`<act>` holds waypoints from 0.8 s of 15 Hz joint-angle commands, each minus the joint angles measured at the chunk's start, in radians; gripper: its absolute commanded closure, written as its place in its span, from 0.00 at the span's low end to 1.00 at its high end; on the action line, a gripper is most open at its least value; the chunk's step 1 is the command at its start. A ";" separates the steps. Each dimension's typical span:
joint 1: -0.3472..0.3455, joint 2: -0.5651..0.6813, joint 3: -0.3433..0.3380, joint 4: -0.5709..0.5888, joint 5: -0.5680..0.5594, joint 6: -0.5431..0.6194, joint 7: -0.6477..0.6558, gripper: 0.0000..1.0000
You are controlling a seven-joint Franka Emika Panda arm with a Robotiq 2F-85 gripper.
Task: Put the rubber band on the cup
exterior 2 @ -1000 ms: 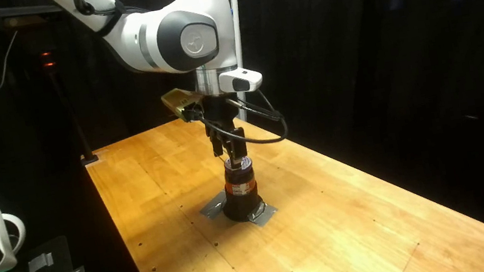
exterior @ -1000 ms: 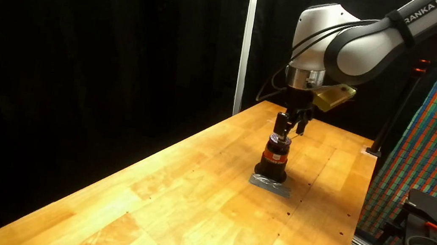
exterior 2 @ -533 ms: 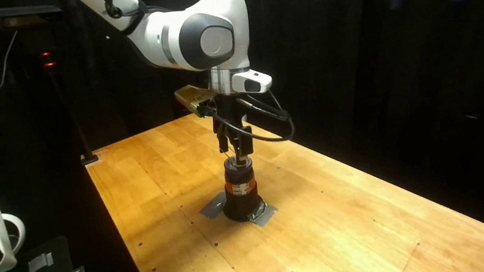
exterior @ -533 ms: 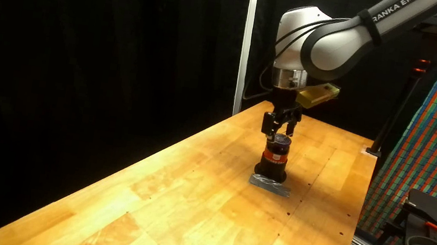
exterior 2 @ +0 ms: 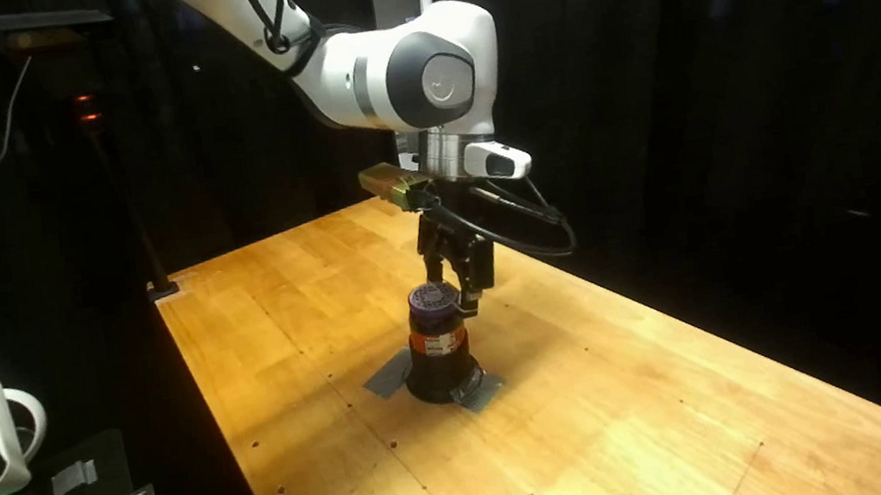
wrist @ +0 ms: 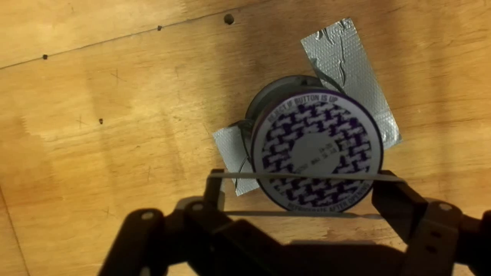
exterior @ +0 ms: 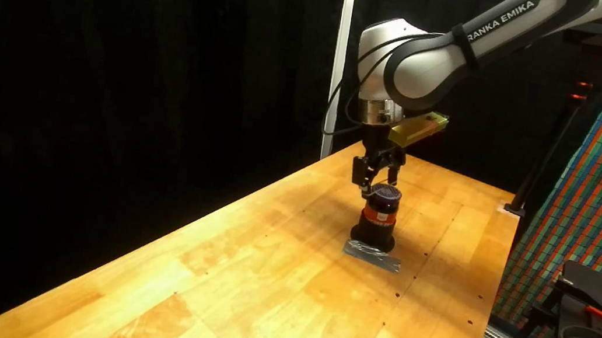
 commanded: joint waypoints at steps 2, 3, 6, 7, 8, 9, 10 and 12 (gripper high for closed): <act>0.006 0.087 -0.009 0.135 0.015 -0.119 -0.057 0.00; 0.005 0.097 -0.008 0.148 0.019 -0.132 -0.063 0.00; 0.006 0.122 -0.011 0.186 0.017 -0.132 -0.066 0.00; 0.007 0.126 -0.011 0.194 0.019 -0.123 -0.064 0.00; 0.006 0.132 -0.010 0.204 0.022 -0.120 -0.067 0.00; 0.006 0.137 -0.009 0.214 0.023 -0.123 -0.070 0.00; 0.007 0.143 -0.008 0.220 0.024 -0.124 -0.074 0.00; 0.008 0.145 -0.009 0.221 0.022 -0.140 -0.080 0.00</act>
